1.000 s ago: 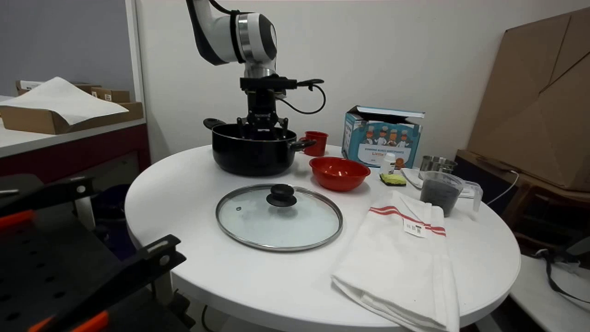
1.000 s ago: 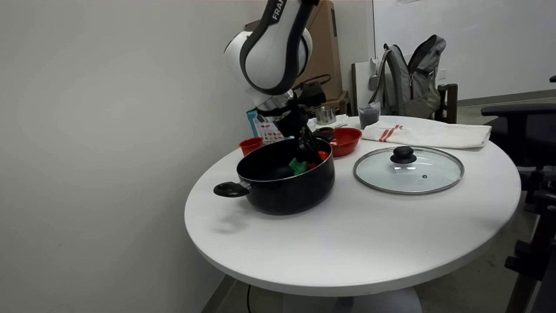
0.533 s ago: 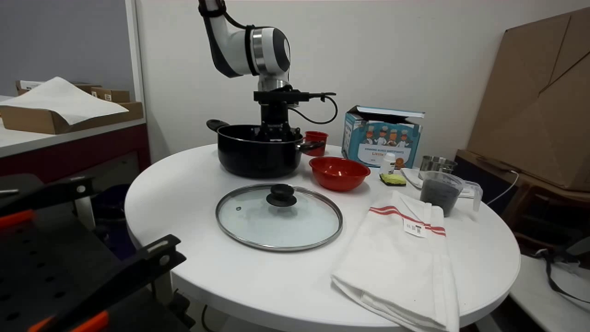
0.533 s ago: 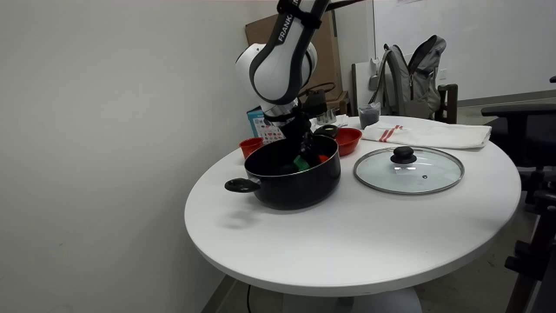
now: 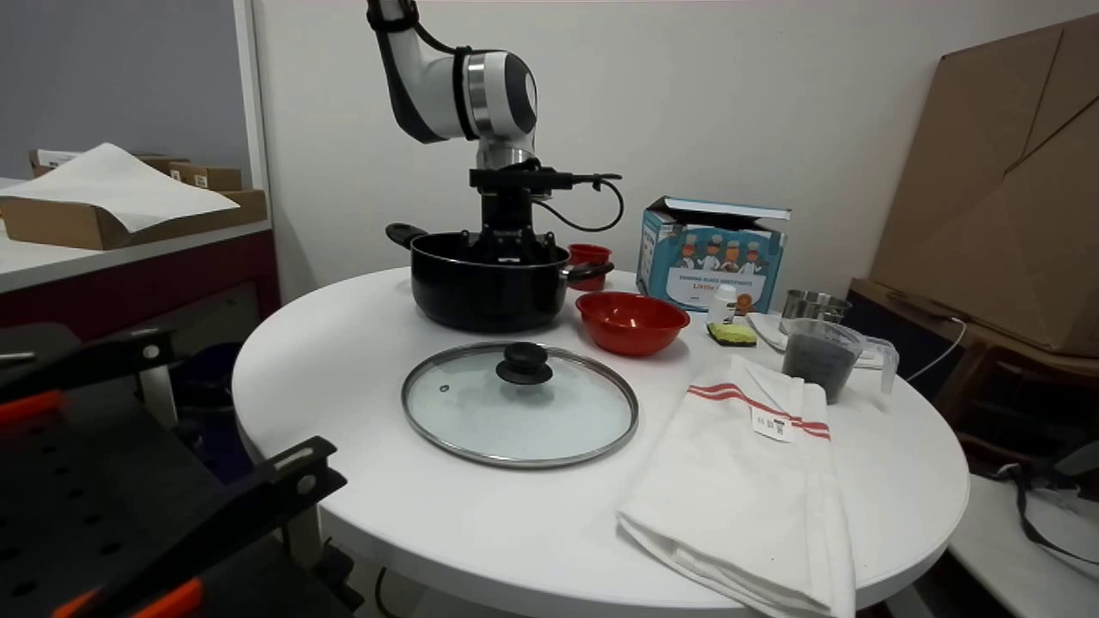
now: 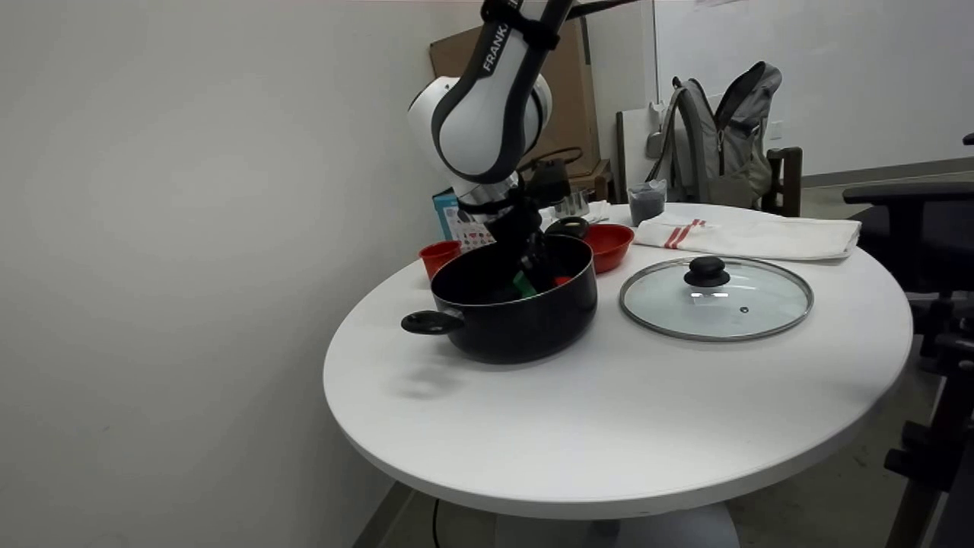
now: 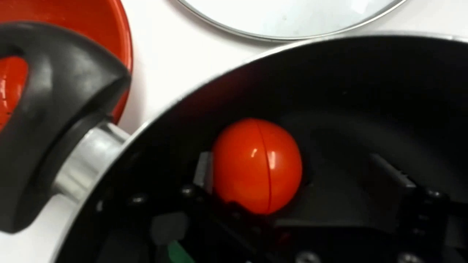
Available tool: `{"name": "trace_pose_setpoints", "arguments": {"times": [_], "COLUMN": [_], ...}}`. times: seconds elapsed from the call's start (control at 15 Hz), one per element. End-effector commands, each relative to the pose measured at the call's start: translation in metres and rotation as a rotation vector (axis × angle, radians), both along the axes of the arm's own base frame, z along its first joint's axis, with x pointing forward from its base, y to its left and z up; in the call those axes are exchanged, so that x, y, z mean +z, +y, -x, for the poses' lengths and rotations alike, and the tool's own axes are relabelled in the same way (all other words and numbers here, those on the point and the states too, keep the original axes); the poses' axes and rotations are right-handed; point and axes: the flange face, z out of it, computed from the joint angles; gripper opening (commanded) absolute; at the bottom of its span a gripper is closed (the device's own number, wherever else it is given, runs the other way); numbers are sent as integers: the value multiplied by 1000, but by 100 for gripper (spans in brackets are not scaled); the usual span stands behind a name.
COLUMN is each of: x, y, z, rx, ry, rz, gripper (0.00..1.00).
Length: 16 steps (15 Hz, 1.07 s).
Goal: Pick the items in the bowl and put it in the pot
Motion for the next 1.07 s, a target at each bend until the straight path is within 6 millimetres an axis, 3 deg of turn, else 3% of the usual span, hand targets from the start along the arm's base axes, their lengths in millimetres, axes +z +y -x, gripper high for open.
{"name": "trace_pose_setpoints", "arguments": {"times": [0.0,0.33,0.67,0.8,1.0], "x": [33,82,164,196,232], "y": [9,8,-3,-16,-52], "z": [22,38,43,48,56], "rx": [21,22,10,-24,-117], "ry": [37,-13,-228,-330,-446], "rz": [-1,-8,-89,-136,-185], "gripper": [100,100,100,100,100]}}
